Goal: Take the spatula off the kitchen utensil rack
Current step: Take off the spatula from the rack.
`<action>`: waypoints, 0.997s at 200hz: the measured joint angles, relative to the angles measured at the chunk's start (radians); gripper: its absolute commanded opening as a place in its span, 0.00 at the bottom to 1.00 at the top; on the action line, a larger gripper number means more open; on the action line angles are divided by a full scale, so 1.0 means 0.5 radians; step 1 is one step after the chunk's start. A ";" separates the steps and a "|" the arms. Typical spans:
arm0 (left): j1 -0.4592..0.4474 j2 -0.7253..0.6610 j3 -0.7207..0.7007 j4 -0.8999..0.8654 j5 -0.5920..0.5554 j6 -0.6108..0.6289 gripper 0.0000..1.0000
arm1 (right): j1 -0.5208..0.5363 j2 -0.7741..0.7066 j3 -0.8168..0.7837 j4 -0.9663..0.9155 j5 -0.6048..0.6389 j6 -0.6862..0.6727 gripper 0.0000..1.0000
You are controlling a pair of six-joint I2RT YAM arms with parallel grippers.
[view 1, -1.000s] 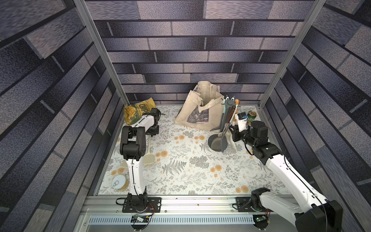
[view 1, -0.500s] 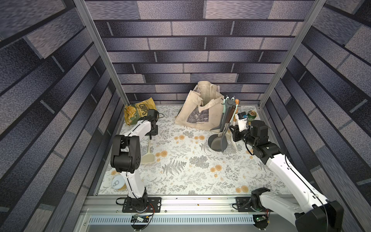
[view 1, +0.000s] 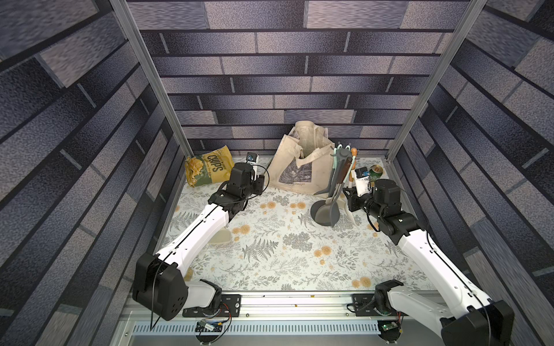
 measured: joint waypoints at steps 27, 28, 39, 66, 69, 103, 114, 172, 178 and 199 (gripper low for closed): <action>-0.147 -0.076 -0.011 0.141 0.114 -0.014 0.54 | 0.000 -0.002 0.000 -0.001 -0.001 0.000 0.09; -0.151 -0.077 -0.011 0.143 0.116 -0.014 0.54 | 0.000 -0.002 0.000 -0.001 -0.001 0.000 0.09; -0.241 -0.081 -0.011 0.179 0.130 -0.013 0.54 | 0.000 -0.002 0.000 -0.001 -0.001 0.000 0.09; -0.455 -0.081 -0.034 0.265 0.140 -0.027 0.52 | 0.000 -0.002 0.000 0.000 -0.002 0.000 0.09; -0.475 -0.081 -0.038 0.280 0.138 -0.029 0.52 | 0.000 -0.002 0.000 -0.001 -0.002 0.000 0.09; -0.640 -0.066 -0.066 0.452 0.160 -0.076 0.51 | 0.000 -0.003 0.000 -0.001 -0.001 0.000 0.10; -0.692 -0.051 -0.065 0.509 0.167 -0.079 0.51 | 0.000 -0.003 -0.001 -0.001 -0.001 0.001 0.09; -0.916 0.118 0.008 0.614 0.173 -0.031 0.51 | 0.000 -0.024 -0.001 -0.025 -0.001 0.001 0.10; -0.931 0.127 0.011 0.621 0.174 -0.027 0.51 | 0.000 -0.030 -0.002 -0.031 -0.001 0.001 0.09; -0.972 0.156 0.022 0.652 0.176 -0.025 0.50 | 0.000 -0.044 -0.003 -0.046 -0.001 0.002 0.09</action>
